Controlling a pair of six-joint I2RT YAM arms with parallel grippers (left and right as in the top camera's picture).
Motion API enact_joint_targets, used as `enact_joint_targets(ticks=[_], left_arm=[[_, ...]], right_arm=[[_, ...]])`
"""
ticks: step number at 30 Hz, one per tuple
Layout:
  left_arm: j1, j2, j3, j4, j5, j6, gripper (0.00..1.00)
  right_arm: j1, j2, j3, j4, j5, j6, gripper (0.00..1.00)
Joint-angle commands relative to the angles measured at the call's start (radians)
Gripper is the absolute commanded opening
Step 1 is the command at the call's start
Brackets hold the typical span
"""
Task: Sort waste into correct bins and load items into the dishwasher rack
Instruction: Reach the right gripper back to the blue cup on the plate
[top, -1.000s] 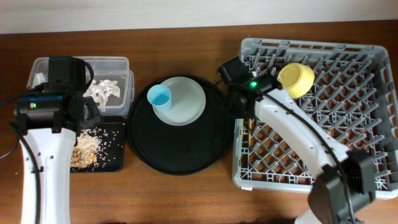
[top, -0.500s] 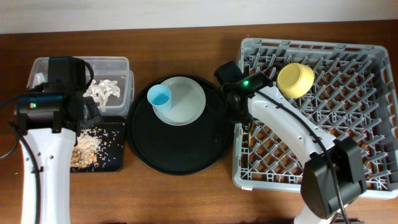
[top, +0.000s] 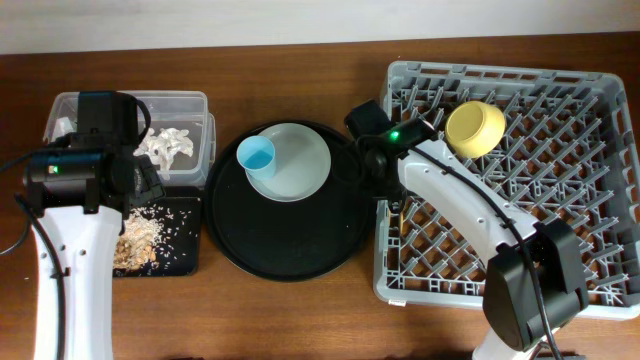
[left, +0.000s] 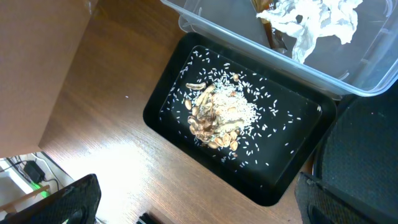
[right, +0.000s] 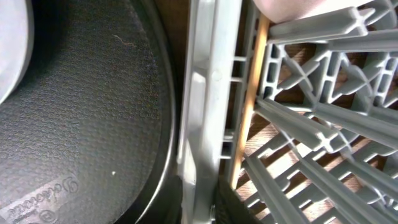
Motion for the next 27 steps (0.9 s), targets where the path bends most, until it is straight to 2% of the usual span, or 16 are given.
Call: enact_joint_targets(ticks=[1, 7, 9, 17, 27], left_arm=[[0.003, -0.011, 0.011, -0.001, -0.011, 0.004, 0.99], [0.003, -0.011, 0.011, -0.001, -0.011, 0.004, 0.99], [0.003, -0.011, 0.011, -0.001, -0.011, 0.005, 0.99], [0.003, -0.011, 0.011, -0.001, -0.011, 0.004, 0.99], [0.003, -0.011, 0.011, -0.001, -0.011, 0.005, 0.99]], right_arm=[[0.000, 0.014, -0.024, 0.001, -0.019, 0.009, 0.07], [0.001, 0.014, -0.082, 0.002, -0.053, 0.004, 0.04], [0.001, 0.014, -0.082, 0.002, -0.092, -0.052, 0.04], [0.033, 0.014, -0.082, -0.021, -0.123, -0.098, 0.05], [0.040, 0.014, -0.082, -0.043, -0.125, -0.100, 0.05]])
